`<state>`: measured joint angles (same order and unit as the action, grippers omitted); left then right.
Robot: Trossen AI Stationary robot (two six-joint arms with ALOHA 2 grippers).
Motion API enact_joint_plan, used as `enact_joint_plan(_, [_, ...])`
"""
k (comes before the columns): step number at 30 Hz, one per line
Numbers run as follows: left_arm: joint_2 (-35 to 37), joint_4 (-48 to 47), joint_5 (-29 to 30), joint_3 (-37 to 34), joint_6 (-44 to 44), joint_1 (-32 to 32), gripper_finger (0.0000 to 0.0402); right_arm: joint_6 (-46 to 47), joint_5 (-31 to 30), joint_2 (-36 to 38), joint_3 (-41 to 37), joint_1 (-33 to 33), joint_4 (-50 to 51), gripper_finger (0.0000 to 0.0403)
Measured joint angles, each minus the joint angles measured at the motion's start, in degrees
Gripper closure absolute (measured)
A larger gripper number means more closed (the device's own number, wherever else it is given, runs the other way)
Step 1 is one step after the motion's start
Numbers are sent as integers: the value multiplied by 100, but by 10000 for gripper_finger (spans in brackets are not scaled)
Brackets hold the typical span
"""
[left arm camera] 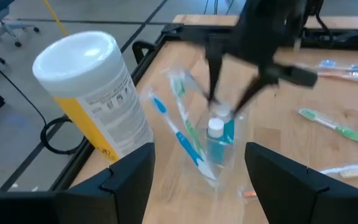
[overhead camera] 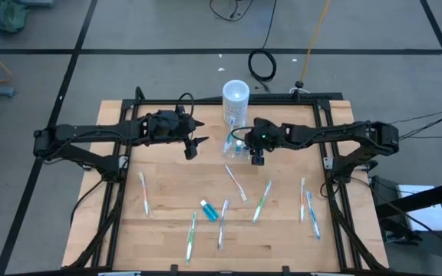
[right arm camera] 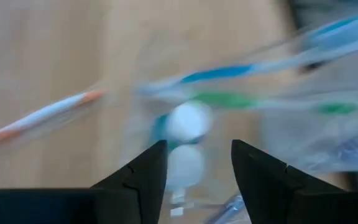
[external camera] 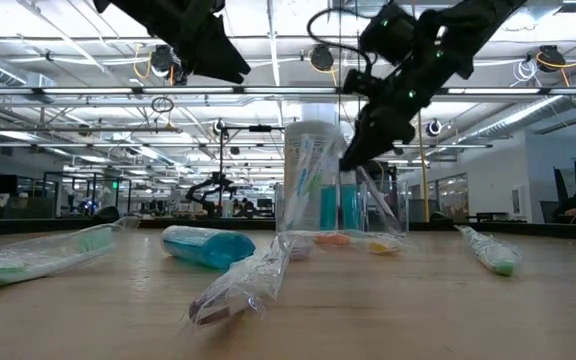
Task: Pick & Place toothbrushing station
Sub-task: Put the top mouthwash into the transparent organizer, then put the right orange toothbrush into the transparent organizer
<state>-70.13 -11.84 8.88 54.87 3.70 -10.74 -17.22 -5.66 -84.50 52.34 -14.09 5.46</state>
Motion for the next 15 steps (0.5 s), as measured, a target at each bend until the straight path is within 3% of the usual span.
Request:
enact_joint_plan(4, [0,-155,0,0,-13,0,146,185,-812,523,-2,216,162,228])
enact_joint_plan(9, [0,-304,0,0,-124,0,146,1238,-749,1267,6,571,486,233])
enact_joint_plan(15, [0,-583,-2,0,-279,4,146,3084,-575,1934,9,1142,1990,237])
